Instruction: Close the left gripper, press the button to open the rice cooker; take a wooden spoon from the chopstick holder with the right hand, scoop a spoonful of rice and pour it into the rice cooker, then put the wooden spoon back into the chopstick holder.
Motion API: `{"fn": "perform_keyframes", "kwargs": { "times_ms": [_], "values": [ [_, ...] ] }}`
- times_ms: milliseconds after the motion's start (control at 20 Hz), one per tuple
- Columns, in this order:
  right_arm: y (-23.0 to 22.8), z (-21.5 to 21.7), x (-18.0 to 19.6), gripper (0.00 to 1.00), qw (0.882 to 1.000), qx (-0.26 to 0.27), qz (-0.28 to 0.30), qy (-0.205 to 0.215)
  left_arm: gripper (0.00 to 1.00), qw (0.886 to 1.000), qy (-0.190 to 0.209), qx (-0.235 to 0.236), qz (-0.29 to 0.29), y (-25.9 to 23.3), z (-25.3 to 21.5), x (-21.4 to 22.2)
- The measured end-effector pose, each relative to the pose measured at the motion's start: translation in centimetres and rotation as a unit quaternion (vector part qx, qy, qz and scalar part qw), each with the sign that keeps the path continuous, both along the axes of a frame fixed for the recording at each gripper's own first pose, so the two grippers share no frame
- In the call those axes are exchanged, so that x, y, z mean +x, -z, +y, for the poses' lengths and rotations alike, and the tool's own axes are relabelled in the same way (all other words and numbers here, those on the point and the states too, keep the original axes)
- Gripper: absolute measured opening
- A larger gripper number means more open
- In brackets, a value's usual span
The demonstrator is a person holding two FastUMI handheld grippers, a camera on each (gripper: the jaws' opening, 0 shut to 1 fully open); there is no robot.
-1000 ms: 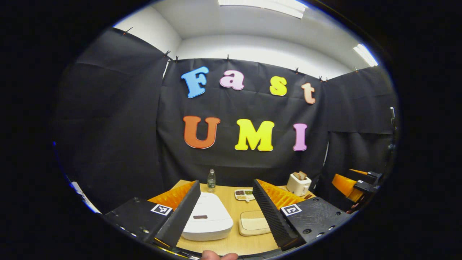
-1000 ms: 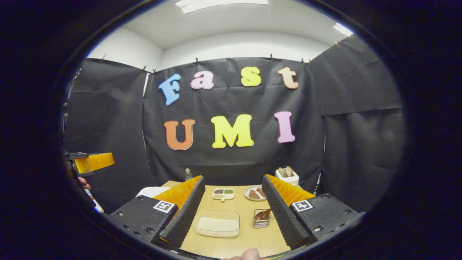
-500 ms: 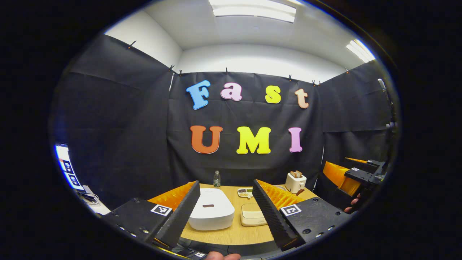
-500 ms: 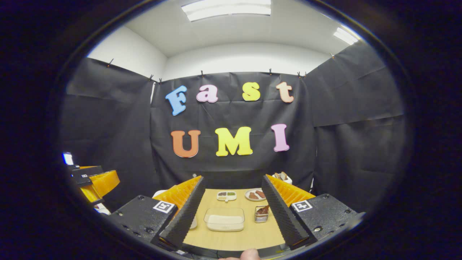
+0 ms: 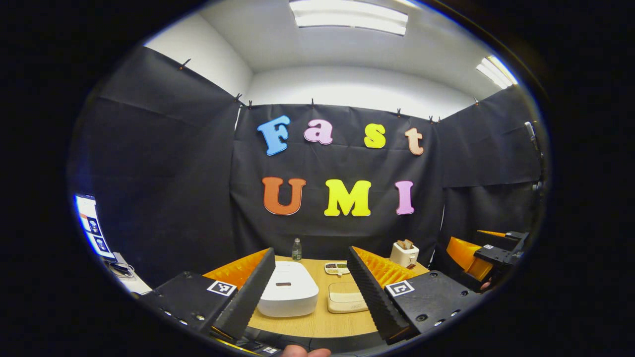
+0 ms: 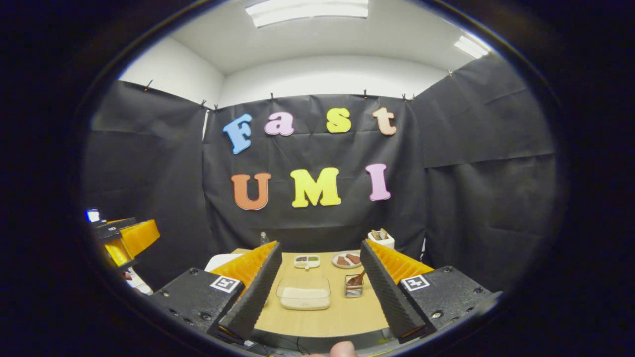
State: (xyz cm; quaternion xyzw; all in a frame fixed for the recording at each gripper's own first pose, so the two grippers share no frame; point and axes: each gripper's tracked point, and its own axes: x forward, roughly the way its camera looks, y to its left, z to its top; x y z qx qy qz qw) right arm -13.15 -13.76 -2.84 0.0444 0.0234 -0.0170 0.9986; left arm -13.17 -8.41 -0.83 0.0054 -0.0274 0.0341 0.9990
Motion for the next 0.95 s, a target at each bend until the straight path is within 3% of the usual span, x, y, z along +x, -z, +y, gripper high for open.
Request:
{"fn": "perform_keyframes", "kwargs": {
  "times_ms": [50,950],
  "values": [
    [-0.03,-0.08,0.00,1.00,1.000,-0.001,0.000,0.001,0.94,1.000,0.002,0.002,0.001,0.16,-0.07,0.05],
    [-0.11,0.11,0.64,0.99,1.000,-0.001,0.002,0.004,0.94,1.000,0.018,0.012,0.012,0.87,-0.42,0.98]
  ]
}}
